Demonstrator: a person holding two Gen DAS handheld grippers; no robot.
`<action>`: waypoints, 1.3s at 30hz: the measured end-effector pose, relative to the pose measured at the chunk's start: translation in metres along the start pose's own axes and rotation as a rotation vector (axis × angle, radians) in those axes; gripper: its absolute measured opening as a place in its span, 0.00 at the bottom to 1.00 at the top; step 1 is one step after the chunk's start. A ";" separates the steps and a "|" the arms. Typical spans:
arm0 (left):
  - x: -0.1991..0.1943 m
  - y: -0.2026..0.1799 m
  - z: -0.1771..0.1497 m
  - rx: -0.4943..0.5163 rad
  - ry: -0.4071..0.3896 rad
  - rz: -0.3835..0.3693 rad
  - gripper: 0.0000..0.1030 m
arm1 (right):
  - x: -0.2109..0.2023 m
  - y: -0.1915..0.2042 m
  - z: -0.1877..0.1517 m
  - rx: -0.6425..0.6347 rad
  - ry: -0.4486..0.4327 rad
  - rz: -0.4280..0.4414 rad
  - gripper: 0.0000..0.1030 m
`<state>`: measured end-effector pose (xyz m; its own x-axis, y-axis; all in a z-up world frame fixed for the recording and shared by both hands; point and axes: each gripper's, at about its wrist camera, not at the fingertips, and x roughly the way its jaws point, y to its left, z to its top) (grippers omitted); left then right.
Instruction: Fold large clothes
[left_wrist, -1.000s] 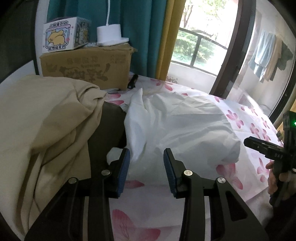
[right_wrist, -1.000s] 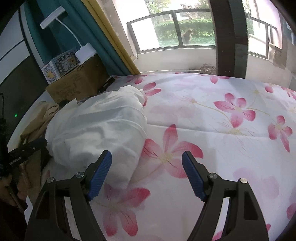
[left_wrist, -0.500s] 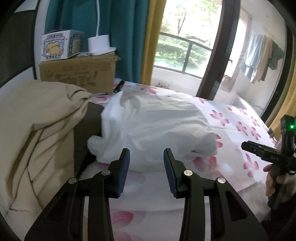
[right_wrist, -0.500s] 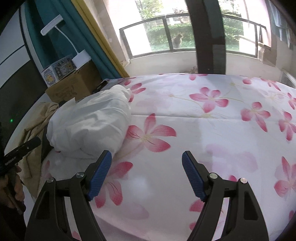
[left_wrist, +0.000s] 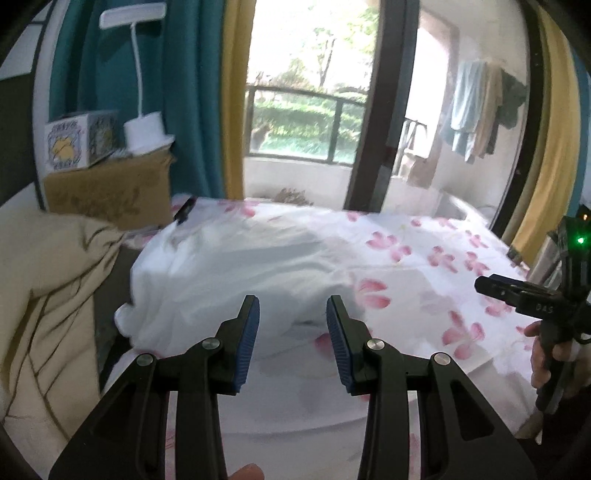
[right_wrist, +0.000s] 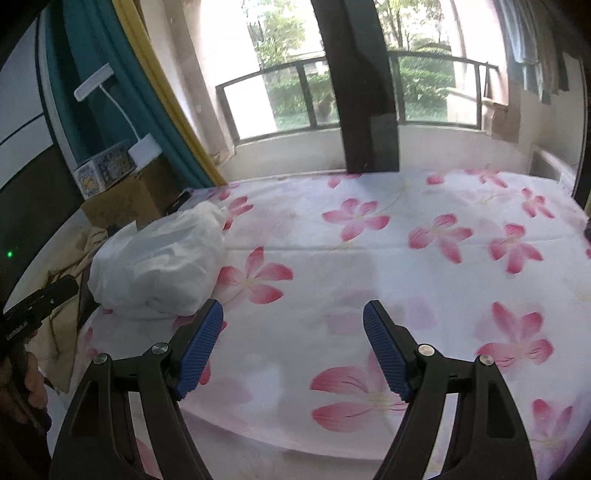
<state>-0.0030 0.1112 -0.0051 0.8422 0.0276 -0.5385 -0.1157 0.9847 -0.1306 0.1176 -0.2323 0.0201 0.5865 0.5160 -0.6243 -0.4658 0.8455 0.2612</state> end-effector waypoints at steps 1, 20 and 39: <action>-0.001 -0.005 0.002 0.006 -0.010 -0.007 0.40 | -0.006 -0.002 0.002 -0.003 -0.012 -0.013 0.76; -0.043 -0.072 0.041 0.131 -0.307 0.005 0.63 | -0.102 -0.023 0.033 -0.052 -0.250 -0.156 0.78; -0.048 -0.061 0.039 0.074 -0.336 0.022 0.64 | -0.106 -0.009 0.039 -0.104 -0.307 -0.205 0.88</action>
<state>-0.0159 0.0566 0.0614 0.9677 0.0917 -0.2347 -0.1074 0.9927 -0.0551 0.0854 -0.2889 0.1126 0.8384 0.3682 -0.4020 -0.3738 0.9250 0.0677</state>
